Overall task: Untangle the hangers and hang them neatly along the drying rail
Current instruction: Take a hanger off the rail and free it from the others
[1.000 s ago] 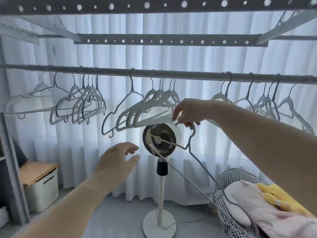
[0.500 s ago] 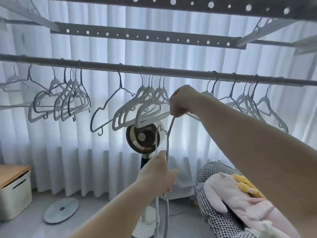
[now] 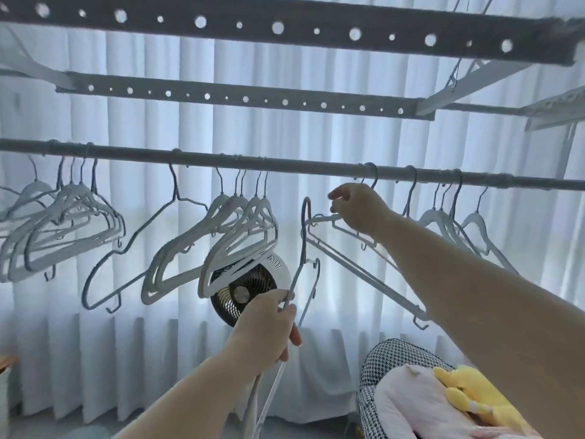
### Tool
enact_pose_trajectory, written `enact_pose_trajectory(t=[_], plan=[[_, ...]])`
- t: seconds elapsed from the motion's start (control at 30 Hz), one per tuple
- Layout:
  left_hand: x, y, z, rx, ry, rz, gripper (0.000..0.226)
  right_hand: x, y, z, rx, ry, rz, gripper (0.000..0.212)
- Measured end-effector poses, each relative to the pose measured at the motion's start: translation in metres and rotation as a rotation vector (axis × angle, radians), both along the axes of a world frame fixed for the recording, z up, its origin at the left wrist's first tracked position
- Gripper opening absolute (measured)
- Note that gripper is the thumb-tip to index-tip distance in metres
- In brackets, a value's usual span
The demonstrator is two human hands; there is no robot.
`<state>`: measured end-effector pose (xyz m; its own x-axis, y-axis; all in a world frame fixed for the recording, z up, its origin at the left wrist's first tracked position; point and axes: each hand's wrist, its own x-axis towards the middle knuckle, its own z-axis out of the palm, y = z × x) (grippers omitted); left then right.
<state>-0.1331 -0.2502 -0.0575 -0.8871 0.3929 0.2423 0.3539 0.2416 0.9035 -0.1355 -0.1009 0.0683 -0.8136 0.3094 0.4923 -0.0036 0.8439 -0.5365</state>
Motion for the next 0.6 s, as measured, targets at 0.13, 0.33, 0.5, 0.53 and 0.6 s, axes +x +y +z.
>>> enact_pose_trajectory(t=[0.13,0.33,0.5,0.53,0.6], plan=[[-0.030,0.019,0.028,0.045,0.062,0.053,0.026,-0.020,0.046,0.013,0.264,0.097,-0.160,0.039],[-0.061,0.051,0.065,0.129,0.121,0.118,0.020,-0.040,0.094,0.026,0.470,0.130,-0.205,0.046],[-0.075,0.087,0.079,0.189,0.131,0.130,0.021,-0.051,0.122,0.024,0.544,0.076,-0.146,0.059],[-0.076,0.093,0.079,0.191,0.120,0.122,0.018,-0.051,0.126,0.025,0.560,0.078,-0.152,0.060],[-0.078,0.104,0.078,0.182,0.095,0.104,0.014,-0.050,0.133,0.027,0.586,0.083,-0.153,0.059]])
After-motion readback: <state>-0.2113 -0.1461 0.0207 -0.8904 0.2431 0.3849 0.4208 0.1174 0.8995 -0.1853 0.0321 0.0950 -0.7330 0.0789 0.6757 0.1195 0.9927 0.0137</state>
